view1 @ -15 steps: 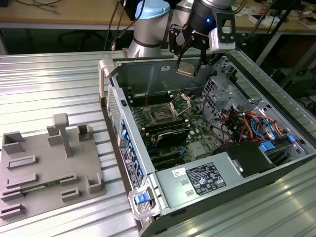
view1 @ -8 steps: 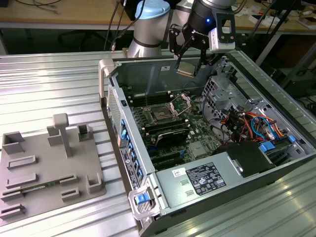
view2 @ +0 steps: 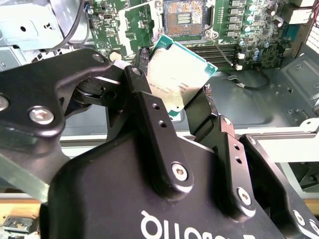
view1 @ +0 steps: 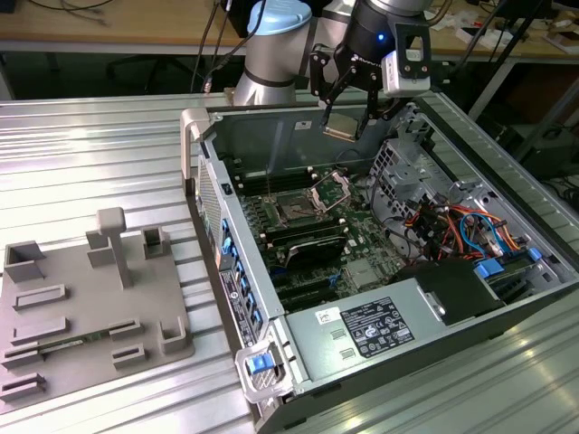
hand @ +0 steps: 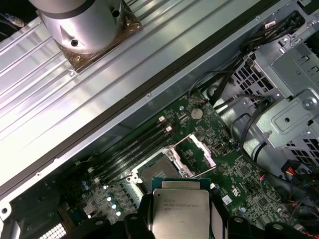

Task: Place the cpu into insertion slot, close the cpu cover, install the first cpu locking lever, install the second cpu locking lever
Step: 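Place the cpu into insertion slot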

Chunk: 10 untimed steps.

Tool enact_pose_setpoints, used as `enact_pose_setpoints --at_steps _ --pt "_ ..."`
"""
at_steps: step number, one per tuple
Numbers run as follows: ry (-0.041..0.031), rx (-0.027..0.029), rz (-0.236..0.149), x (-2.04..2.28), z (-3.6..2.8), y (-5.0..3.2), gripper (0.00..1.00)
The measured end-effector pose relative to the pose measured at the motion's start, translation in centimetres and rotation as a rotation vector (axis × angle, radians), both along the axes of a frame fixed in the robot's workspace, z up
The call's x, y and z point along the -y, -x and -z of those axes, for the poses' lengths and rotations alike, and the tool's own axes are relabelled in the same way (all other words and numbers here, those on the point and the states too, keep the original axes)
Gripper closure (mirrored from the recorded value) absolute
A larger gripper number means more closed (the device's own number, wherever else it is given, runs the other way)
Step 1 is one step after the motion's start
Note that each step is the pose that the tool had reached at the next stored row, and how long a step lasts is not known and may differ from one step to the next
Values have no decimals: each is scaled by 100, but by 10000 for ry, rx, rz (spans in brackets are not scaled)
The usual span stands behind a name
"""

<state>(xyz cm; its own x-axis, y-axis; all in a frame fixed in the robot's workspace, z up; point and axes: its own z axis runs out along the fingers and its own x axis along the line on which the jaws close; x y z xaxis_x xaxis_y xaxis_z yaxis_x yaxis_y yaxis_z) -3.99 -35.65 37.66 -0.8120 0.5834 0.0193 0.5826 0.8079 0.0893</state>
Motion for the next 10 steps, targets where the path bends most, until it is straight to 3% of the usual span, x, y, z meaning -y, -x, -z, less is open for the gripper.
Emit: enact_pose_setpoints --at_steps 10 --pt "0 0 91 0 0 0 45"
